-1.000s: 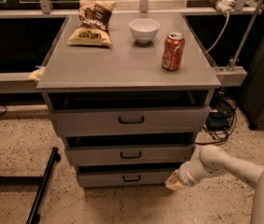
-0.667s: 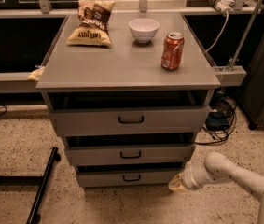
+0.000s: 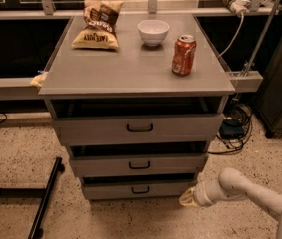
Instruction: Open bottom drawer
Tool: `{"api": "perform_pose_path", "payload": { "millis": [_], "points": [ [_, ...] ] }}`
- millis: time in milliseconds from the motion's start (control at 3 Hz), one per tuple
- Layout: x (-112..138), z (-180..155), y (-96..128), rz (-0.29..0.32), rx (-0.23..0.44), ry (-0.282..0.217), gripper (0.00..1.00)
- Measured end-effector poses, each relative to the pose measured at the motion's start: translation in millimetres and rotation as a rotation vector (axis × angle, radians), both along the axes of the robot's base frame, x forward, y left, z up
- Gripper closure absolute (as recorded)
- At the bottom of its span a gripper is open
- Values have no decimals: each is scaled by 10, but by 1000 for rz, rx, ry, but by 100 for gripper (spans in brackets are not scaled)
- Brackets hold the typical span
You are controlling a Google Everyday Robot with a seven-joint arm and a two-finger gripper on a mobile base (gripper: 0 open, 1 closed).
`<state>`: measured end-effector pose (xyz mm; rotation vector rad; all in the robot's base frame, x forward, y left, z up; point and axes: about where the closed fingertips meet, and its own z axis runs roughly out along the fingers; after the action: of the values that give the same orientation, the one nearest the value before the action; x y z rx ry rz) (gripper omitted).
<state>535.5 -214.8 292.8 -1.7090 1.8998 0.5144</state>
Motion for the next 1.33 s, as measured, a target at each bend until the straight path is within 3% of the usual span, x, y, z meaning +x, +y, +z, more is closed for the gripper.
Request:
{"api": "perform_pose_path", "payload": {
  "millis": [667, 1000, 1333],
  "points": [
    [114, -269, 68, 46, 26, -135, 13],
    [211, -337, 144, 82, 29, -176, 0],
    [328, -386, 219, 114, 30, -205, 0]
  ]
}}
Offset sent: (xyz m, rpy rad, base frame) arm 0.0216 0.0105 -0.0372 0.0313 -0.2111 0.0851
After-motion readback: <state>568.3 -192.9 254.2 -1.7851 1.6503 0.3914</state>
